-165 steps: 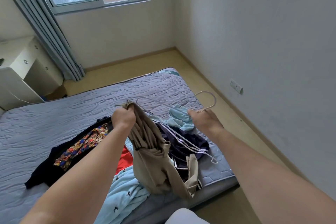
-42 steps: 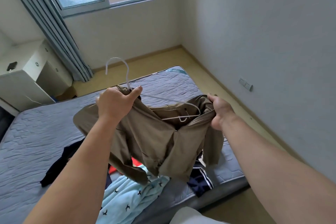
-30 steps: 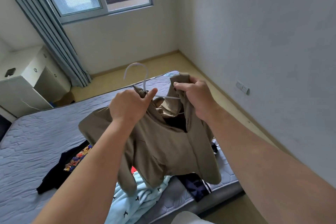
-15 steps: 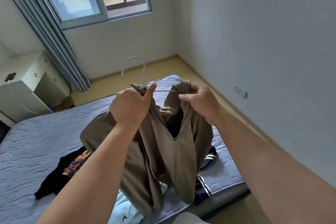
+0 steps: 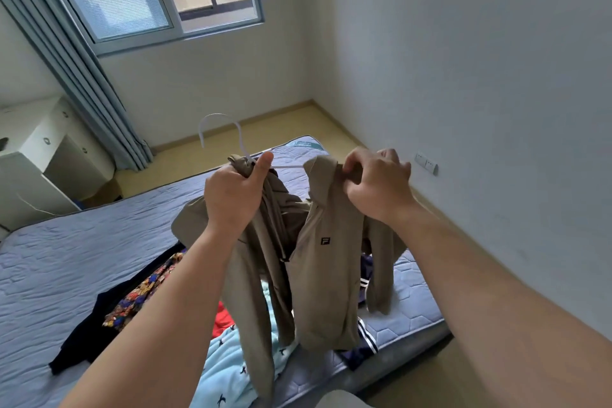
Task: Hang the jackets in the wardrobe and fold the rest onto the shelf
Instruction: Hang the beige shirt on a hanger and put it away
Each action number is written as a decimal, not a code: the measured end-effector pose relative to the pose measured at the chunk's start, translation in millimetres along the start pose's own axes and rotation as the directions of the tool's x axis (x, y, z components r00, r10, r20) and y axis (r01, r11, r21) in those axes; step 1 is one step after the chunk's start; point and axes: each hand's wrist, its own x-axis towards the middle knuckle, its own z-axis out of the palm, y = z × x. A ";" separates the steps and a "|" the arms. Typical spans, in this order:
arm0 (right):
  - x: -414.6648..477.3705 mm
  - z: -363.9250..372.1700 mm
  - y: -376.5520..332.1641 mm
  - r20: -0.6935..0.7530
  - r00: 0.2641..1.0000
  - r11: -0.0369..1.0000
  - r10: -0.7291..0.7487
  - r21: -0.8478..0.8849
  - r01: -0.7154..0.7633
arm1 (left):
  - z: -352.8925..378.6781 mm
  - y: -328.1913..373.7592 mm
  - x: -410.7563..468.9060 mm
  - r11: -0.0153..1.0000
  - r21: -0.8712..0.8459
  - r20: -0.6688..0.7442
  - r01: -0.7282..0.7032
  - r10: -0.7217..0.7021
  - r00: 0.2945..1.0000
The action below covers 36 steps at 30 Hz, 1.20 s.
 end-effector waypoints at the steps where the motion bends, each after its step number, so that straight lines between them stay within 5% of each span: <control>1: 0.4 -2.1 3.0 -0.014 1.000 1.000 0.021 0.002 -0.021 | 0.7 0.4 0.6 1.000 -0.008 0.005 0.013 -0.013 1.000; 5: -0.6 -14.3 17.5 -0.069 0.996 0.998 0.056 -0.036 -0.058 | 3.6 0.4 6.1 0.998 -0.051 0.005 0.034 -0.034 0.999; 11: -3.0 -17.1 -0.2 0.017 0.979 0.942 -0.203 -0.271 0.200 | 18.1 10.9 11.7 0.996 -0.090 0.148 0.021 -0.008 0.989; 15: -5.6 -19.5 -5.1 0.171 0.970 0.973 -0.171 -0.125 0.194 | 26.1 27.5 5.2 0.982 -0.093 0.273 -0.163 0.183 0.945; 18: -7.2 -19.8 0.9 0.093 0.979 0.976 -0.179 -0.111 0.188 | 24.9 31.8 5.4 0.967 -0.095 0.316 -0.237 0.255 0.914; 30: 6.8 -29.4 21.1 0.034 0.999 0.994 -0.010 0.107 0.006 | 5.8 -3.8 16.0 0.996 0.035 0.187 -0.088 0.080 0.979; 36: 6.4 -27.0 21.5 -0.002 1.000 0.991 -0.020 0.129 0.020 | 11.9 -9.7 15.8 0.981 0.023 0.204 -0.191 0.182 0.962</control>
